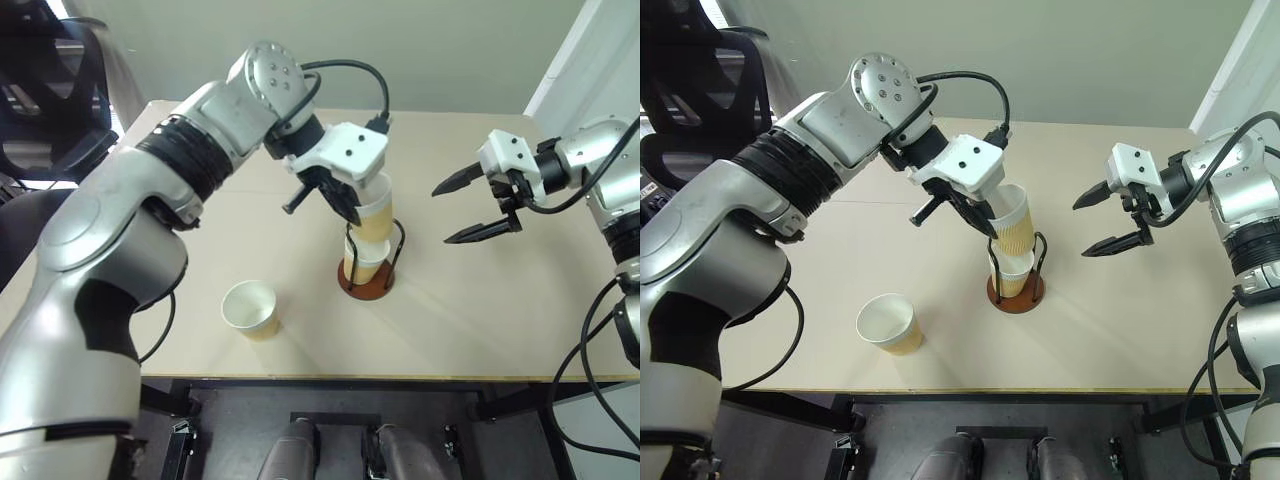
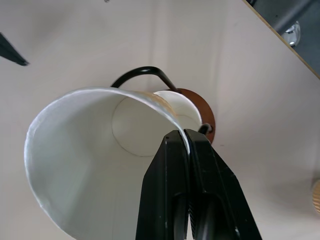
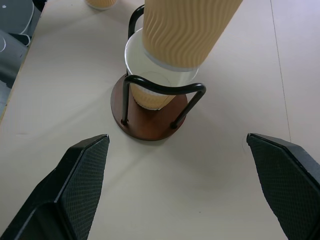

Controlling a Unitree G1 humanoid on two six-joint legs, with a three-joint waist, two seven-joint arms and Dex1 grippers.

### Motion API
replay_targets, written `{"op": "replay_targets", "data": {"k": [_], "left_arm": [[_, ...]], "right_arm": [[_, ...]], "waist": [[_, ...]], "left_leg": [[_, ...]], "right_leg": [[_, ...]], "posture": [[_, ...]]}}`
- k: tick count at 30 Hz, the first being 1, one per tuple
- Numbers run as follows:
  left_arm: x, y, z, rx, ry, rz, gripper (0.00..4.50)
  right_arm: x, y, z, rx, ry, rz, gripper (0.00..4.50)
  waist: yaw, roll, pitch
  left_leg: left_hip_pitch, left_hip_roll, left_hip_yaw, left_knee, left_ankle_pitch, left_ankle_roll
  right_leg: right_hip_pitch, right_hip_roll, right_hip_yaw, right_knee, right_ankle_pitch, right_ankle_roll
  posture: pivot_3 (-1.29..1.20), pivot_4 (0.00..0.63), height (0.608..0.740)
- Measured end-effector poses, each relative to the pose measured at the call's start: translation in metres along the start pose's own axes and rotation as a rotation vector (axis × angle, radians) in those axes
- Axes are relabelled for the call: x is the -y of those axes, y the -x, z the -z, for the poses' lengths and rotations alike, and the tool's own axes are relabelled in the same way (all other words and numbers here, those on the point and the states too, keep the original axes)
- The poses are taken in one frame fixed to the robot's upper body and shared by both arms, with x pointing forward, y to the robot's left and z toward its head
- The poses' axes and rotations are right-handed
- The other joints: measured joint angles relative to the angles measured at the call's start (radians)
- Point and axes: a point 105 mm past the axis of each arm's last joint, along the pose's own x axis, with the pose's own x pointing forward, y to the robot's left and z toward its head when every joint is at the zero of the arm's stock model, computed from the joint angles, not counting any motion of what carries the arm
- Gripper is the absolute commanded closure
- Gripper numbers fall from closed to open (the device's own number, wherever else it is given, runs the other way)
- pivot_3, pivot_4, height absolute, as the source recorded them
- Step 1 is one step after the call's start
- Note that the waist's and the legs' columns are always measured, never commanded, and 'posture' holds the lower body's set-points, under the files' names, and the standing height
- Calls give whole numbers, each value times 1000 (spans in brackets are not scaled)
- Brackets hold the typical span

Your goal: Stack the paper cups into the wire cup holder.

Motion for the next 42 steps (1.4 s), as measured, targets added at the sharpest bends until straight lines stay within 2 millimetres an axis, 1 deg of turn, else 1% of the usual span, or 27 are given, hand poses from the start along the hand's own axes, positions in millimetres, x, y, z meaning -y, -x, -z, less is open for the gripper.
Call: {"op": "replay_targets", "data": {"k": [6, 7, 8, 10, 18, 19, 20, 30, 35, 37, 38, 40, 42], "left_arm": [[2, -3, 5, -16, 11, 14, 4451], [2, -3, 6, -20, 14, 15, 4075], [3, -3, 7, -25, 18, 15, 3863], [3, -3, 9, -33, 22, 15, 3245], [2, -3, 9, -34, 24, 14, 459], [2, -3, 9, -33, 24, 14, 183], [2, -3, 9, -32, 24, 14, 60], [1, -1, 8, -24, 29, 1, 60], [-2, 11, 7, -6, 35, -51, 60], [3, 21, 10, -22, 47, -66, 60], [9, 30, 13, -42, 46, -76, 60], [30, 52, 19, -91, 47, -94, 60], [51, 63, 24, -122, 58, -87, 60]], "right_arm": [[0, 0, 0, 0, -1, 0, 0], [0, 0, 0, 0, -1, 0, 0], [0, 0, 0, 0, -1, -1, 0], [0, 0, 0, 0, 0, -1, 0], [0, 0, -1, -3, 2, -2, 0], [0, 0, -1, -3, 2, -2, 0], [0, 0, 0, -4, 3, -2, 0], [0, 0, 1, -12, 2, -2, 0], [0, 0, 1, -14, 2, -3, 0], [0, 0, 1, -15, -2, -2, 0], [-1, 1, 1, -17, -7, -1, 0], [-2, 4, 3, -26, -12, 1, 0], [-4, 3, 6, -32, -14, -2, 0]], "waist": [[0, 0, 0], [0, 0, 0], [0, 0, 0], [0, 0, 0], [0, 0, 0], [0, 0, 0], [0, 0, 0], [0, 0, 0], [-1, 0, 0], [-2, 0, 0], [-3, 0, 0], [-10, 1, 0], [-17, 2, -1]], "left_leg": [[0, 0, 0, 0, 0, 0], [0, 0, 0, 0, 0, 0], [0, 0, 0, 0, 0, 0], [0, 0, 0, 0, 0, 0], [0, 0, 0, 0, 0, 0], [0, 0, 0, 0, 0, 0], [0, 0, 0, 0, 0, 0], [0, 0, 0, 0, 0, 0], [0, 0, 0, 0, 0, 0], [0, 0, 0, -1, 0, 0], [0, 0, 0, -1, 0, 0], [0, 0, 0, -3, 0, -1], [1, 0, 0, -3, -1, -2]], "right_leg": [[0, 0, 0, 0, 0, 0], [0, 0, 0, 0, 0, 0], [0, 0, 0, 0, 0, 0], [0, 0, 0, 0, 0, 0], [0, 0, 0, 0, 0, 0], [0, 0, 0, 0, 0, 0], [0, 0, 0, 0, 0, 0], [0, 0, 0, 0, 0, 0], [0, 0, 0, 0, 0, 0], [-1, 0, 0, 0, 0, 0], [-1, 0, 0, 0, 0, 0], [-1, 1, 0, -2, 0, -1], [-1, 1, 0, -2, -2, -2]], "posture": [[0, 150, 740], [0, 150, 740], [0, 150, 740], [0, 150, 740], [0, 150, 740], [0, 150, 740], [0, 150, 740], [0, 150, 740], [0, 150, 740], [0, 150, 740], [0, 150, 740], [0, 150, 740], [0, 150, 740]]}}
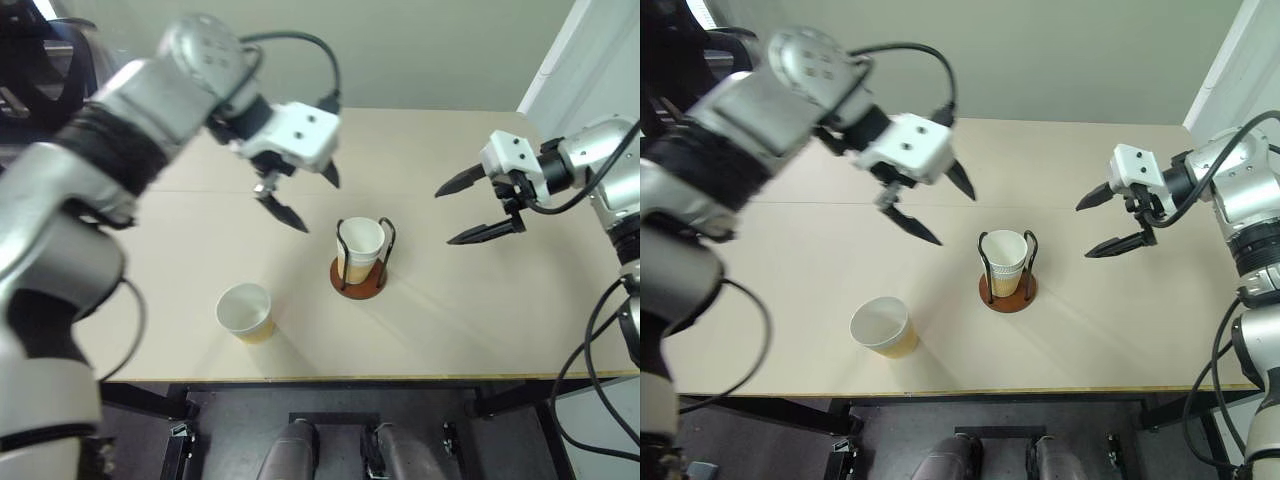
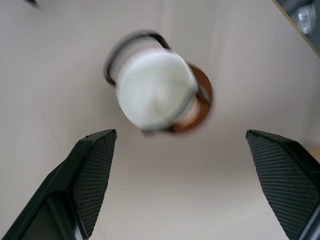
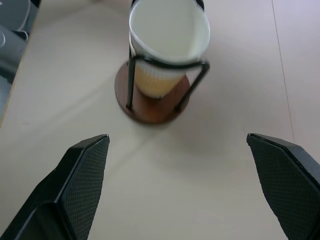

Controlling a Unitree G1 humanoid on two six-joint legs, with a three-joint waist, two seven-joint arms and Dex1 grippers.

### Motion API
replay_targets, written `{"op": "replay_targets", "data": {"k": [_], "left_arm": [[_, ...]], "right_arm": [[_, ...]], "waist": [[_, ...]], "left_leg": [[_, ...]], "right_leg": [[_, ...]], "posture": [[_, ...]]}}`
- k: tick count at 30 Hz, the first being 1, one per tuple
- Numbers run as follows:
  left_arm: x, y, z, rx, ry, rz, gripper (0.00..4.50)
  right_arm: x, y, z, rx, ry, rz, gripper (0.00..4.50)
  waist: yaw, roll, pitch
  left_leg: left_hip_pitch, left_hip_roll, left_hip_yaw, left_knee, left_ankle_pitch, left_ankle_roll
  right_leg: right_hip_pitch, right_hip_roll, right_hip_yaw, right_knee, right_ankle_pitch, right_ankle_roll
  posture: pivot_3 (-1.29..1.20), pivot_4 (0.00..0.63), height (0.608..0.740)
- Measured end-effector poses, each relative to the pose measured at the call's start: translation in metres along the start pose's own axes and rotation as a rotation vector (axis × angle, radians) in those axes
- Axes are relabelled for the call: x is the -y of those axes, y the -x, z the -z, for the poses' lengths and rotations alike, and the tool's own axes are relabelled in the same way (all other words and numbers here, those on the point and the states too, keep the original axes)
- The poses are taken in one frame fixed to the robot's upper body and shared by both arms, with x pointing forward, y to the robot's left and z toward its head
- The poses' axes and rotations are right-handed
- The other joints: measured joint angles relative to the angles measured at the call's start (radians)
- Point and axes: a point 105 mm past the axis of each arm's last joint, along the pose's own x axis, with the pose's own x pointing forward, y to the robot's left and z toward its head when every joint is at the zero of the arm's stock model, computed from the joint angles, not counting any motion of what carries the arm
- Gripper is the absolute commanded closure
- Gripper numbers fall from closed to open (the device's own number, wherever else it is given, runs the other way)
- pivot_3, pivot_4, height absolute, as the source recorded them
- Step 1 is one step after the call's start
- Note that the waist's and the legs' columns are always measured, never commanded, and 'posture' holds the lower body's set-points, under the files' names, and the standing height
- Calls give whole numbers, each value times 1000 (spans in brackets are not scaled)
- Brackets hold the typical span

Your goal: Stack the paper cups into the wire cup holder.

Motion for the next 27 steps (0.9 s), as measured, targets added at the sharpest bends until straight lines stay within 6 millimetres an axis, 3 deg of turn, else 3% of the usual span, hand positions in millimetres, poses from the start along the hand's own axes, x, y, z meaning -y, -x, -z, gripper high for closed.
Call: {"op": "replay_targets", "data": {"k": [5, 11, 20, 27], "left_arm": [[50, -13, 4, 13, 45, 131, 60], [92, -11, -5, 77, 189, 192, 60], [116, -14, -9, 46, 229, 247, 60], [123, -9, 11, -117, 195, 237, 60]], "right_arm": [[-2, -13, -8, 35, 40, -35, 0], [-4, -13, -22, 125, 70, -44, 0], [-8, -18, -24, 149, 55, -75, 0], [-6, -16, -22, 142, 40, -68, 0]], "waist": [[-2, 1, 0], [-6, 1, 0], [-12, 2, 1], [-15, 2, 1]], "left_leg": [[-1, 0, -1, 1, 2, 1], [0, 0, -1, 1, 4, 1], [2, 0, -2, -1, 10, -3], [1, 0, -2, -4, 11, -4]], "right_leg": [[-1, 0, 0, 1, 0, -1], [0, -1, 0, 1, -6, -11], [0, 0, 0, 3, -6, -17], [-2, 0, 0, 3, -6, -19]], "posture": [[0, 150, 740], [0, 150, 740], [0, 150, 740], [0, 150, 740]]}}
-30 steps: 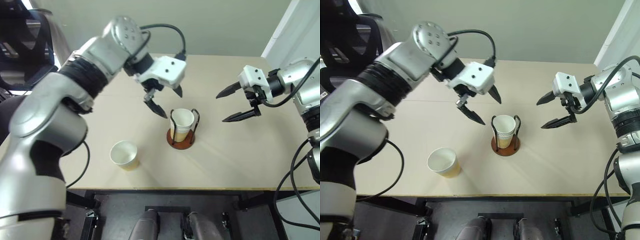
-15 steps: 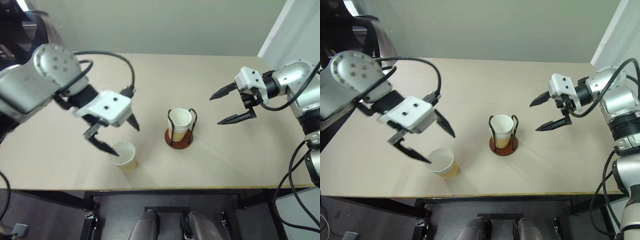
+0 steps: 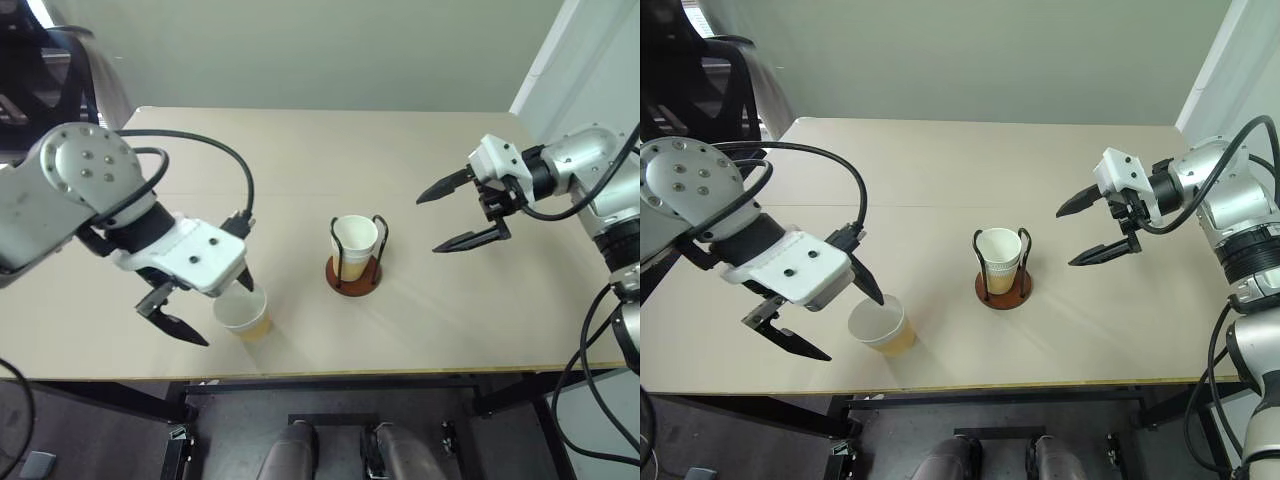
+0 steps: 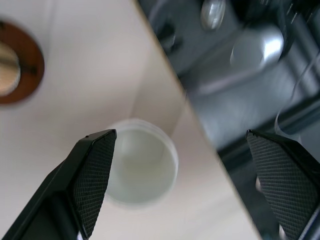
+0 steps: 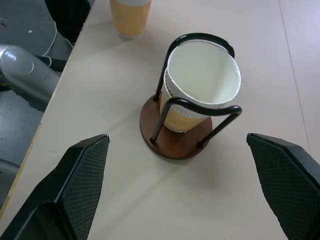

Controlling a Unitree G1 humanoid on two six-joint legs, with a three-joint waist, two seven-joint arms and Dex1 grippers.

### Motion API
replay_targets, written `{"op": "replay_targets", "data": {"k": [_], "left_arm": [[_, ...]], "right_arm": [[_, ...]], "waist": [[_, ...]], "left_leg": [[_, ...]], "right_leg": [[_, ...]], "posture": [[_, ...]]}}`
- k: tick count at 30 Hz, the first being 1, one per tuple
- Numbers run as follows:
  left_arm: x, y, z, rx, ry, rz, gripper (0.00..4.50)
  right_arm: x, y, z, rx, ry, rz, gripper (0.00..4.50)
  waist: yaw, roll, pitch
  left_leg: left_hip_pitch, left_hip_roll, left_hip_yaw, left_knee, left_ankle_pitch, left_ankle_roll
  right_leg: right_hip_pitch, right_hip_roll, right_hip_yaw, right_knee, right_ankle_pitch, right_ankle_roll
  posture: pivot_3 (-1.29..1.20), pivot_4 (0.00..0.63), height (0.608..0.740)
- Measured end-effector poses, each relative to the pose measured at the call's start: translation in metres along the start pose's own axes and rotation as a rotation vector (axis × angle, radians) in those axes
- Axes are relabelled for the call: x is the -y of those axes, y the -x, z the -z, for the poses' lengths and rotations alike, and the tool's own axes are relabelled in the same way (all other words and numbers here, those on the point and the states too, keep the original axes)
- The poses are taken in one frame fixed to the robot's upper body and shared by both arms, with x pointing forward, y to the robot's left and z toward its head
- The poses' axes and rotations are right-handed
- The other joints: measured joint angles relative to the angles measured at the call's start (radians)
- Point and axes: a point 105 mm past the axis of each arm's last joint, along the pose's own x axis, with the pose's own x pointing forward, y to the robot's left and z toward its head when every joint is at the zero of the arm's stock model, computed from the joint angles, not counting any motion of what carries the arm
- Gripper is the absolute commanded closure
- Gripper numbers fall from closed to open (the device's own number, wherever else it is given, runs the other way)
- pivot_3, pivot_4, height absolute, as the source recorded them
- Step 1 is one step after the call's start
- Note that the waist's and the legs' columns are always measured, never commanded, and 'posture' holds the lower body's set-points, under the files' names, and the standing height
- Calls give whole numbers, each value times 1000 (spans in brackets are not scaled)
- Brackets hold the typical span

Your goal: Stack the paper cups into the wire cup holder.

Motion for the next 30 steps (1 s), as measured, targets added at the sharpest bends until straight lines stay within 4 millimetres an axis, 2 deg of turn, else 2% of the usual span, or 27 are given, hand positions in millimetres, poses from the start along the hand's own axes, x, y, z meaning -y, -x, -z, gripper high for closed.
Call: {"op": "replay_targets", "data": {"k": [5, 13, 20, 30], "left_arm": [[5, -10, 16, -70, 20, 29, 60], [11, -21, 21, -66, 32, 52, 60], [6, -30, 24, -80, -19, 43, 60], [8, -45, 38, -107, -55, 62, 60]], "right_arm": [[4, 2, -2, -11, 4, 5, 0], [6, 0, -3, -16, 8, 0, 0], [6, 0, -3, -15, 6, 1, 0], [6, 0, -3, -15, 13, 0, 0]], "waist": [[0, 0, 0], [0, 0, 0], [0, 0, 0], [0, 0, 0]], "left_leg": [[-1, 0, 0, 0, -1, -1], [-1, 0, -1, -2, -2, -2], [-1, 0, -1, -2, -2, -3], [-1, 0, -1, -3, -4, -4]], "right_leg": [[-1, 0, 0, 0, 0, -1], [-2, 0, 0, 0, -1, -1], [-3, 0, 0, 0, -1, -2], [-3, 0, 0, 1, -1, -3]], "posture": [[0, 150, 740], [0, 150, 740], [0, 150, 740], [0, 150, 740]]}}
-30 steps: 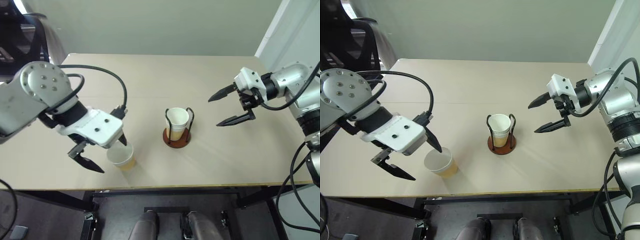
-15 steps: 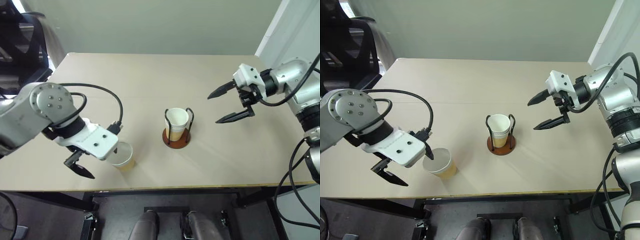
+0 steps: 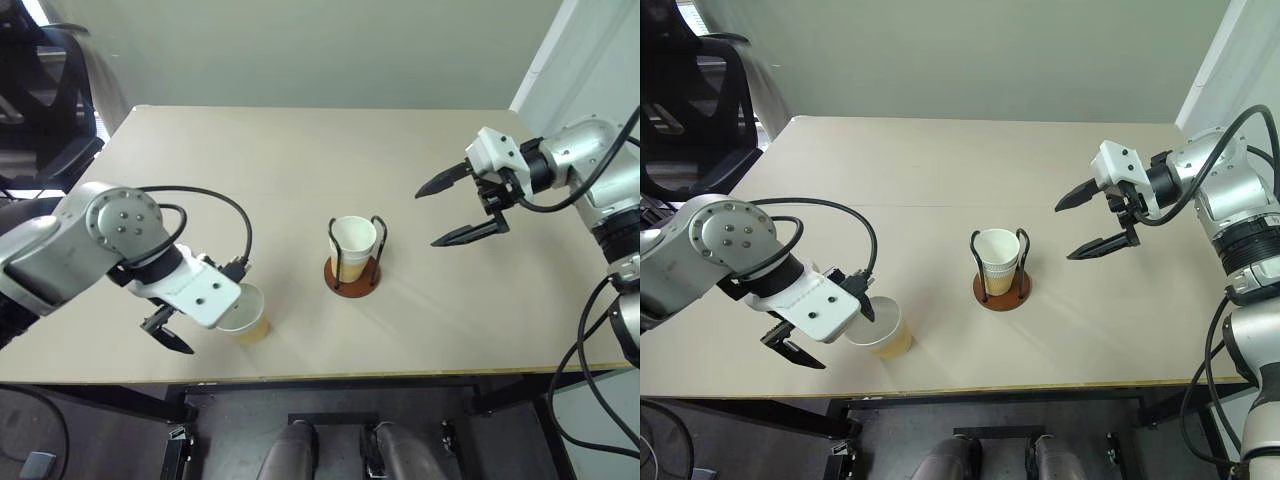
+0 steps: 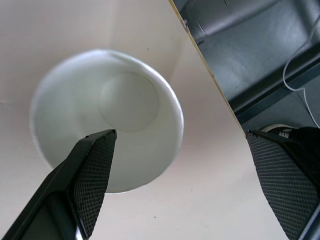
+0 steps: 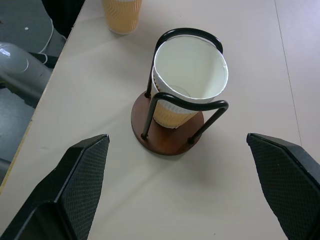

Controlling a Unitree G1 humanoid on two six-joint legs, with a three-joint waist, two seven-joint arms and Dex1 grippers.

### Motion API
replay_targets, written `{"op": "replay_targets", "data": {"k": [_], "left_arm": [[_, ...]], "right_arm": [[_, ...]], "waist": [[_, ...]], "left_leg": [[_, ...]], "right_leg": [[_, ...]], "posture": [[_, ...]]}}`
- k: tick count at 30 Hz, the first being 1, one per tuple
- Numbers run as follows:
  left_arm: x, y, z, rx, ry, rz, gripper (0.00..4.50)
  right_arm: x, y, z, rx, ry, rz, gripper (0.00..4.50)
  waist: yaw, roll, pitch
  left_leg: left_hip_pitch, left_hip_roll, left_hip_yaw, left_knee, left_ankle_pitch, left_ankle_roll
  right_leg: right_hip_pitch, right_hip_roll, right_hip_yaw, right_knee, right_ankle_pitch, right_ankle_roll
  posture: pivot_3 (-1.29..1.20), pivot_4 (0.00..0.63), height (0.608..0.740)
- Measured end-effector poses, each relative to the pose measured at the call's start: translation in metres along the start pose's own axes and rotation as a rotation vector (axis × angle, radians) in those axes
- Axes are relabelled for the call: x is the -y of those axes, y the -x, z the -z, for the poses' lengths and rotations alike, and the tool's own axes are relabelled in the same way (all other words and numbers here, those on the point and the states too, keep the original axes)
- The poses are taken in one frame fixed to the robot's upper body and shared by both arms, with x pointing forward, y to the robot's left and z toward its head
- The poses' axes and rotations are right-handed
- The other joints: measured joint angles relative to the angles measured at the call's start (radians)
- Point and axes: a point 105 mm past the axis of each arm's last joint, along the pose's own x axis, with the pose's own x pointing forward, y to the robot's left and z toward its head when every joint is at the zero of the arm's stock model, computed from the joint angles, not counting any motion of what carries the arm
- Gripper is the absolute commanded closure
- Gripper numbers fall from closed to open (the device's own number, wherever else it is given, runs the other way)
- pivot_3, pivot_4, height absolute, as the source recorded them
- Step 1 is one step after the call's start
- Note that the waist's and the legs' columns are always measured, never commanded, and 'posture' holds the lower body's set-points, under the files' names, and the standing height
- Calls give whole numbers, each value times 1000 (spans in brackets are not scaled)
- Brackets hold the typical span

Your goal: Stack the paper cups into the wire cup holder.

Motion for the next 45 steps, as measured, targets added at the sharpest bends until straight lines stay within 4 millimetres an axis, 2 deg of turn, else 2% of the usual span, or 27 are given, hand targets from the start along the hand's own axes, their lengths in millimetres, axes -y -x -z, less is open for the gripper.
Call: {"op": "replay_targets", "data": {"k": [5, 7, 9, 18, 27, 34, 36, 40, 45], "left_arm": [[4, -6, 0, 13, 3, 20, 60], [7, -9, -1, 24, 2, 30, 431], [9, -12, -2, 32, 6, 43, 982], [2, -4, 0, 23, 20, 6, 4385], [-1, 0, -4, 59, 45, -8, 4451], [-10, 10, -9, 77, 45, -45, 4451], [-20, 17, -12, 100, 44, -78, 4451], [-43, 42, -23, 134, 23, -170, 4451], [-58, 61, -26, 136, 28, -215, 4451]], "right_arm": [[0, -1, 0, 2, 4, -3, 0], [0, -3, -1, 4, 8, -5, 0], [0, -3, -1, 4, 10, -5, 0], [4, -6, 4, 21, 1, 7, 0], [11, -5, -22, 214, -53, 17, 0], [9, 0, -32, 270, -63, 8, 0], [8, 3, -32, 270, -69, 12, 0], [7, 3, -35, 278, -65, 3, 0], [6, 7, -36, 279, -67, 9, 0]], "waist": [[0, 0, 0], [0, 0, 0], [0, 0, 0], [0, 0, 0], [1, 0, 0], [2, 0, 0], [4, 0, 0], [4, 0, 0], [3, 0, 0]], "left_leg": [[0, 0, 0, 0, -1, -1], [0, 0, 0, 0, -2, -2], [0, 0, 0, -1, -2, -3], [1, 0, 0, 0, -3, -4], [1, 0, 0, -2, -2, -4], [1, 0, 0, -3, -2, -4], [0, 0, 0, -3, -2, -5], [0, 0, 0, -3, -2, -5], [1, 0, 0, -4, 0, -2]], "right_leg": [[0, 0, 0, 0, 0, 0], [0, 0, 0, 0, 0, 0], [0, 0, 0, 1, 0, 0], [0, 0, 0, 1, 0, -1], [0, 0, 0, 1, 0, -1], [-1, 0, 0, 1, 0, -2], [-1, 0, -1, 1, 0, -2], [-1, 0, 0, 0, 0, -2], [-1, 0, -1, 0, 0, -2]], "posture": [[0, 150, 740], [0, 150, 740], [0, 150, 740], [0, 150, 740], [0, 150, 740], [0, 150, 740], [0, 150, 740], [0, 150, 740], [0, 150, 740]]}}
